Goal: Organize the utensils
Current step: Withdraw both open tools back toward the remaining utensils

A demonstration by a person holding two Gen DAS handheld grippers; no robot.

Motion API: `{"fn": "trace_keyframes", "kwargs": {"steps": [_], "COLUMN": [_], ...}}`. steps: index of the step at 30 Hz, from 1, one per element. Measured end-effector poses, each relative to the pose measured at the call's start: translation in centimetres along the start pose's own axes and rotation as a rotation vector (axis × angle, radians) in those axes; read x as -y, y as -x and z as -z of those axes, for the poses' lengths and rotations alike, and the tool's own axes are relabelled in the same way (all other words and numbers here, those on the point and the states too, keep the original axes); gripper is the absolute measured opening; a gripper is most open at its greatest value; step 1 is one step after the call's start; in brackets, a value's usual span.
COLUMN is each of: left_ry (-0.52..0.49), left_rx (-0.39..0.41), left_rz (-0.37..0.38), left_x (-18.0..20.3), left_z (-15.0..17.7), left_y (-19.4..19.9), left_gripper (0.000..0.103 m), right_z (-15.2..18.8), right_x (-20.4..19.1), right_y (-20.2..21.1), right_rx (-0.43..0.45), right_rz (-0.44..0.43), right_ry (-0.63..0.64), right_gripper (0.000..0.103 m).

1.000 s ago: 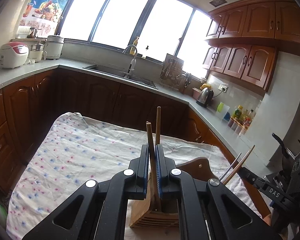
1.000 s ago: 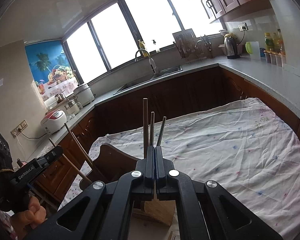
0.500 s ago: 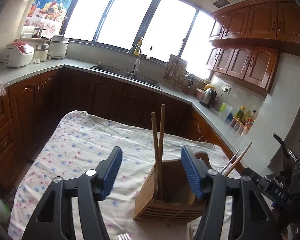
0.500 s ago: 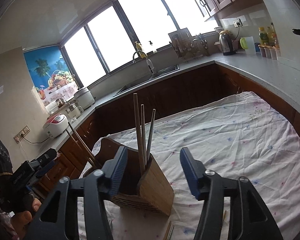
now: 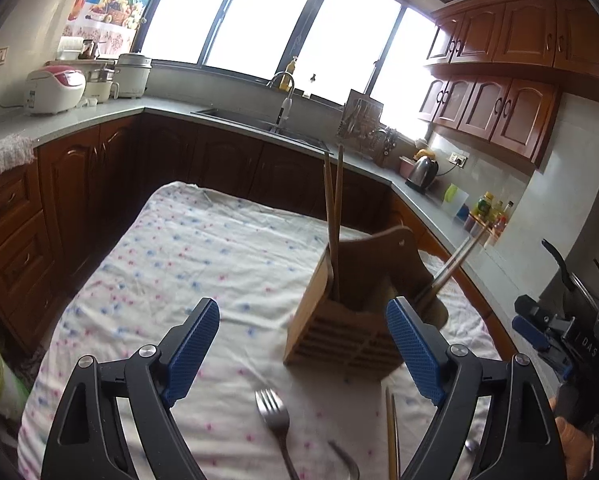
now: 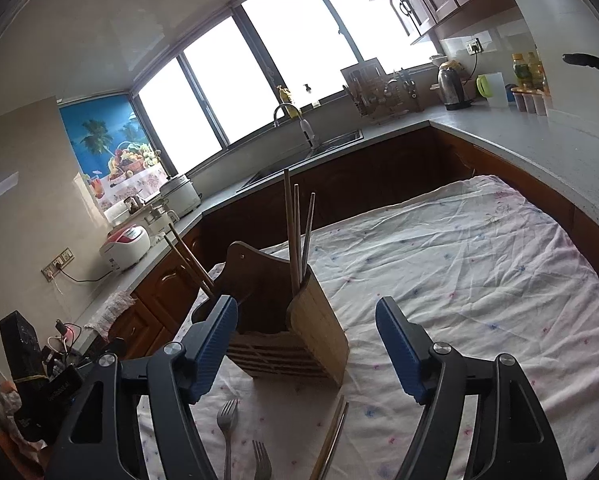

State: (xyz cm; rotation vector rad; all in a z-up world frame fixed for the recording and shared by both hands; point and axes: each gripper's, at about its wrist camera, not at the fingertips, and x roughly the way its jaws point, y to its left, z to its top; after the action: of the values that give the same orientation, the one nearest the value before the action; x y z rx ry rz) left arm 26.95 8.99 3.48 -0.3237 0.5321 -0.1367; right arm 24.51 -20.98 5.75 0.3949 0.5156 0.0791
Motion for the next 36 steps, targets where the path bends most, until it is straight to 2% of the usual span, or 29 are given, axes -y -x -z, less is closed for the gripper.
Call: {"fn": "trace_keyframes", "kwargs": {"steps": [6, 18, 29, 36], "left_ry": [0.002, 0.018, 0.025, 0.013], "left_rx": [-0.041, -0.093, -0.153, -0.187], "left_rz": [0.012, 0.023, 0.043, 0.041], "left_x": [0.5, 1.6, 2.9, 3.8], "left_z": [1.8, 5.0, 7.5, 8.7], "left_y": [2.5, 6.9, 8.1, 7.8], "left_gripper": [0.086, 0.086, 0.086, 0.086], "right_z": [1.7, 5.9, 9.8, 11.5], "right_x": [0.5, 3.1, 6.4, 8.0], "right_y": [3.1, 7.8, 11.0, 11.4], "right_rx": [0.005, -0.014, -0.055, -0.09], "right_rz": [0.013, 0.05, 0.126, 0.154], "right_ry": [-0.008, -0.052, -0.097, -0.127], "right_gripper": [0.078, 0.078, 0.078, 0.078]}}
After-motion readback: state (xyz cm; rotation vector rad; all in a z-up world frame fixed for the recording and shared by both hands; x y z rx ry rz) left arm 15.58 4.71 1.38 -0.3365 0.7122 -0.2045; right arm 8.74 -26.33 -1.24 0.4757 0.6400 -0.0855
